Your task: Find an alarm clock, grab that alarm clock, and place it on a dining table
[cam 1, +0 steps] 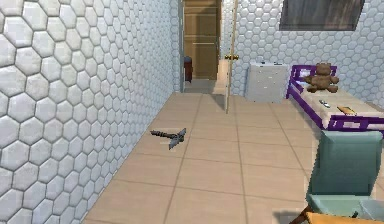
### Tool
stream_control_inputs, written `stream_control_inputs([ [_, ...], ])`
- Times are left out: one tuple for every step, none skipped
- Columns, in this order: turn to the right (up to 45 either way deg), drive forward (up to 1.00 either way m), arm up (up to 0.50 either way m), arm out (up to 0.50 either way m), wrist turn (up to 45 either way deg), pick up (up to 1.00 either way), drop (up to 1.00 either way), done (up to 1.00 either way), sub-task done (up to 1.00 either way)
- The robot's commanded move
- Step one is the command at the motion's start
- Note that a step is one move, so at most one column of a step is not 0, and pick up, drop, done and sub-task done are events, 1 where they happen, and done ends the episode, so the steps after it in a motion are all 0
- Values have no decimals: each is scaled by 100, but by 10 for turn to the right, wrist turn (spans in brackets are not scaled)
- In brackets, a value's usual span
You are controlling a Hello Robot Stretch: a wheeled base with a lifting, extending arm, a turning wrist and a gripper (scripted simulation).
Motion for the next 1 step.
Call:
stream_control_inputs([
  [0,0,0,0,0,0,0,100,0],
])
